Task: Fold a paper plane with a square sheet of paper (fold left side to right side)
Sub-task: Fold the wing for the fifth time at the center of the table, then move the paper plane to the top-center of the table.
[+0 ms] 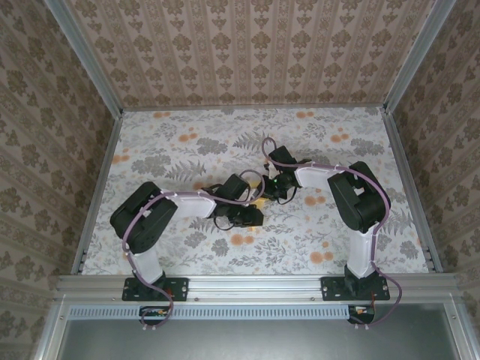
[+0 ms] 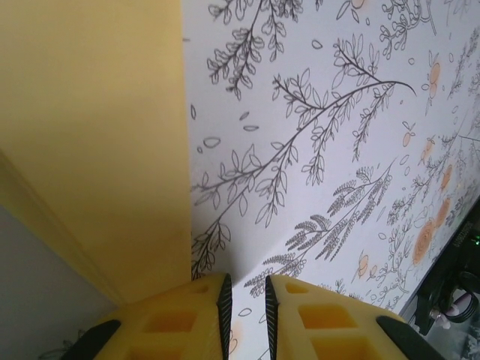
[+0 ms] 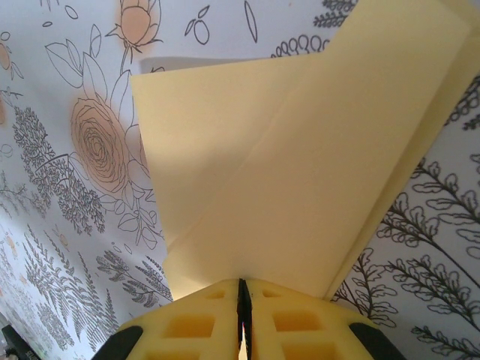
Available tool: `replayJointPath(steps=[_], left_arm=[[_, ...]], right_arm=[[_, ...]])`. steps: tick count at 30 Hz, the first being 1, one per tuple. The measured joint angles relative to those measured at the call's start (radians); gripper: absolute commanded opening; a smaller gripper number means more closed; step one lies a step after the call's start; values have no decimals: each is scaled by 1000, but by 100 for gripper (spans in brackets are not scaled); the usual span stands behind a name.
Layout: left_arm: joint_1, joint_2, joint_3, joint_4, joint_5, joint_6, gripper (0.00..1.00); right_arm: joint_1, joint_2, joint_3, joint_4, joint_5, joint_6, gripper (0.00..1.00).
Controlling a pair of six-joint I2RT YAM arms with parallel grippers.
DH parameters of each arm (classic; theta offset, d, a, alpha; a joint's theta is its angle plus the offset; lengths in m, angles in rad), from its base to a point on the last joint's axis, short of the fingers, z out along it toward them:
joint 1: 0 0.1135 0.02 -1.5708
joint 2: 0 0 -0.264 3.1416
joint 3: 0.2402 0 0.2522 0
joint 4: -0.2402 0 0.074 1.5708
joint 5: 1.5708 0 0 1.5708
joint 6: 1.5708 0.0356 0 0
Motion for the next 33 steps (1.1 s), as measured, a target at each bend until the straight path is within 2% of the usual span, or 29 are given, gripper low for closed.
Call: replayJointPath(steps=[5,11,15,20,23,27,33], left_arm=[[-8,-32,-33,6,7,-5,24],[4,-159,-51,-17,34,0,34],[63,-281,-51,-31,35,19,42],[180,-398,-51,-73,-17,53,51],[236,-433,-51,-91,-71,61,52],[265,-446,-51,-102,-123,66,53],[267,-445,-51,-110,-157,72,54]], right_arm=[[0,1,6,-1,0,-3,14],[-24,9,61,-17,24,-28,22],[-40,-11,99,-39,69,-54,32],[-38,-138,82,-92,171,-76,42],[-15,-237,37,-116,243,-70,48],[52,-301,-32,-132,315,-26,54],[141,-260,-75,-138,342,31,51]])
